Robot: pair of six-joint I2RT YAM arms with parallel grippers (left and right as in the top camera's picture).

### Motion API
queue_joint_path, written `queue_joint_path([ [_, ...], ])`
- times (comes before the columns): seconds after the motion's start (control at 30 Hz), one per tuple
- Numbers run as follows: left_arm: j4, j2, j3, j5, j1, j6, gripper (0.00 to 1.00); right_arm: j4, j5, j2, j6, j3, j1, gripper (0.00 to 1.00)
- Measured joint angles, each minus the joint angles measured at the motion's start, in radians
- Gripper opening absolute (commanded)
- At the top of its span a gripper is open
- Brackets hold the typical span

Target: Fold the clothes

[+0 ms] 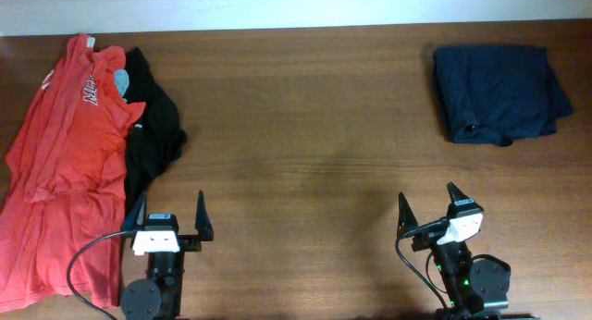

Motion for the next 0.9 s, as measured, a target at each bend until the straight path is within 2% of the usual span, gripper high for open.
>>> queue_joint_path([
  [0.23,0.0,0.02,0.007,0.008,0.0,0.0,0.99,0.0,-0.007,0.0,0.012,0.002,0.0,0.99],
  [0.5,-0.009,0.211,0.144,0.043,0.0,0.0,0.99,-0.009,-0.012,0.062,0.012,0.117,0.0,0.99],
  [0.73,-0.018,0.459,0.325,0.105,0.0,0.0,0.99,-0.029,-0.028,0.281,0.013,0.3,0.0,0.99],
  [0.9,-0.12,0.622,0.484,0.162,0.001,0.002,0.99,-0.032,-0.065,0.508,0.012,0.46,0.0,0.99],
])
